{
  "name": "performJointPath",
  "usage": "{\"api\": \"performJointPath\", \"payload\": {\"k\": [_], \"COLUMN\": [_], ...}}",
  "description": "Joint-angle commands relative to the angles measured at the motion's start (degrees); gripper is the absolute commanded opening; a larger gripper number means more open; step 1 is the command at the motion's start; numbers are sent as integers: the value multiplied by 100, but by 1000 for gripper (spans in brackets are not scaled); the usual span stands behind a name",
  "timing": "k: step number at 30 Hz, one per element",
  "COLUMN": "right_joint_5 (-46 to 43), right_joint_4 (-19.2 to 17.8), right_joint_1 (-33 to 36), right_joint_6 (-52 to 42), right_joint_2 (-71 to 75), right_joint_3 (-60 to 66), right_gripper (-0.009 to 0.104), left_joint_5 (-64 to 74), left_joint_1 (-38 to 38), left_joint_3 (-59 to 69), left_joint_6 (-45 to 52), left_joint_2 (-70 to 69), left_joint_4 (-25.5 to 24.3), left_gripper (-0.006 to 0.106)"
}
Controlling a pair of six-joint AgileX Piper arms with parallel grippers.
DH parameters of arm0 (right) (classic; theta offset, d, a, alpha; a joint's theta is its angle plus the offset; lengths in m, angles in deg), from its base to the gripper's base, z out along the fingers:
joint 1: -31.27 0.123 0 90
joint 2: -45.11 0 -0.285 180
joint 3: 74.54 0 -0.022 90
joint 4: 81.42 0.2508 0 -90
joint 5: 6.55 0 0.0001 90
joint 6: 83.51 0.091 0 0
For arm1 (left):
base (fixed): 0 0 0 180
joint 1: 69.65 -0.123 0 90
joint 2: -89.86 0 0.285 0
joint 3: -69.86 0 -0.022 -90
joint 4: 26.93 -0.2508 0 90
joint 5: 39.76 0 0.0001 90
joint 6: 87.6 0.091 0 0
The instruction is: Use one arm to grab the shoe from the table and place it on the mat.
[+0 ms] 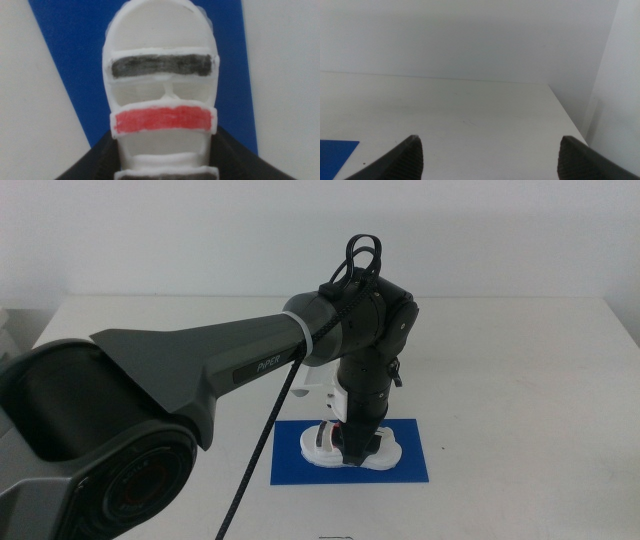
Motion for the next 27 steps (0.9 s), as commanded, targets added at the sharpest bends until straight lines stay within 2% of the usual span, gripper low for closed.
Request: {"api": "performJointPath", "payload": {"k": [1, 2, 5, 8, 11, 15, 19, 23, 25, 27], "right_joint_5": [-434, -434, -434, -434, -434, -434, -434, -434, -434, -434], "right_joint_4": [-51, -51, -51, -51, -51, -51, -51, -51, -51, -51], "right_joint_1": [9, 9, 9, 9, 9, 9, 9, 9, 9, 9], "right_joint_6": [-25, -25, -25, -25, -25, -25, -25, -25, -25, -25], "right_joint_2": [111, 111, 111, 111, 111, 111, 111, 111, 111, 111], "right_joint_3": [-106, -106, -106, -106, -106, -106, -106, -106, -106, -106], "right_gripper": [94, 94, 94, 94, 94, 94, 94, 94, 94, 94], "left_joint_5": [31, 26, 26, 26, 85, 392, 754, 754, 754, 754], "left_joint_1": [6, 6, 6, 6, 6, 6, 6, 6, 6, 6], "left_joint_3": [-155, -155, -155, -160, -160, -160, -153, -159, -159, -159], "left_joint_6": [-136, -136, -136, -130, 5, 226, 819, 2465, 3795, 5642], "left_joint_2": [-391, -391, -391, -410, -539, -1055, -1896, -2785, -3154, -3492], "left_joint_4": [-62, -57, -63, -63, -68, -145, -575, -1395, -1797, -2146], "left_gripper": [48, 64, 81, 90, 93, 92, 92, 92, 92, 92]}}
